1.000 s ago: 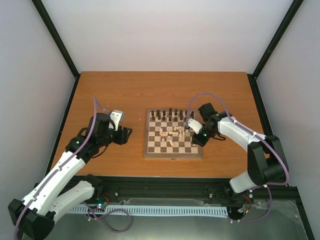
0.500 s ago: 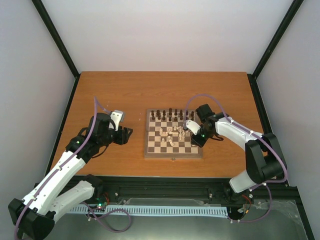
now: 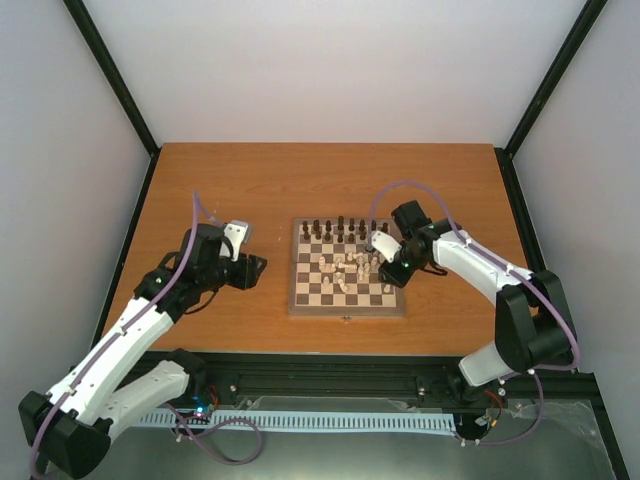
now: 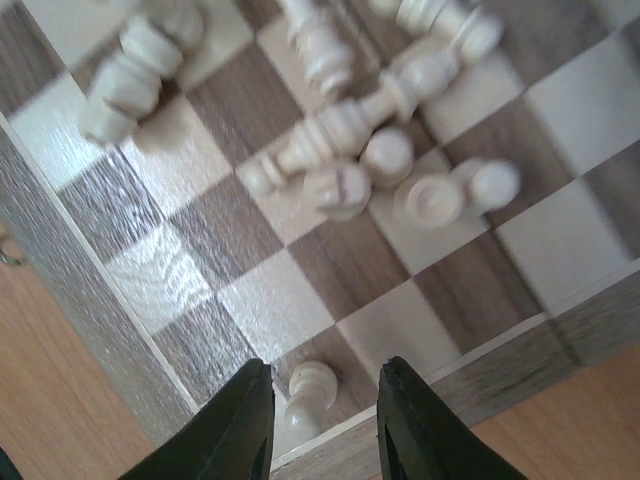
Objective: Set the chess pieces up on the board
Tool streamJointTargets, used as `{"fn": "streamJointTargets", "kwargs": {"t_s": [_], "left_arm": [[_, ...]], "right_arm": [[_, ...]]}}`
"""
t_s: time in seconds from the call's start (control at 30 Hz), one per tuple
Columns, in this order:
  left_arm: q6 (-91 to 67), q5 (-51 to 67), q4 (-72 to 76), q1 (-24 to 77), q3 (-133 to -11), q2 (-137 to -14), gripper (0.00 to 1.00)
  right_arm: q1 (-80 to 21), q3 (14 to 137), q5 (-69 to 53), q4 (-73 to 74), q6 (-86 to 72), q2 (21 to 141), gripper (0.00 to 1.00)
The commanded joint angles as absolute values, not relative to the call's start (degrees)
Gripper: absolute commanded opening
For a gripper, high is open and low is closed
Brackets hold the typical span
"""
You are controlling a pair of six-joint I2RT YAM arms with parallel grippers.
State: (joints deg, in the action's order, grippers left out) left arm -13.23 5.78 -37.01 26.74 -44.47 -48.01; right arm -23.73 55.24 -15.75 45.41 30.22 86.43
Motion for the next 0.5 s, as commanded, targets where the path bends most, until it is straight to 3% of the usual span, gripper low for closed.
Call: {"fn": "streamJointTargets", "kwargs": {"t_s": [0.0,0.13,0.47], "left_arm": [[-12.89,10.18,-42.31,29.01,-51.06,-51.12,0.59],[-13.00,8.19,-41.85,37.15,-50.29,-48.78,0.59],[-10.92,7.71,-35.65,37.44,-44.22,-42.32,0.58]], "right_arm": [[-24.21,59.29,-17.47,45.96,30.13,83.54,0.31],[-24.25,62.31,-15.37,45.15,29.14,85.43,0.31],[-24.17,68.12,-13.17,42.03,25.39,93.36,0.29]]}}
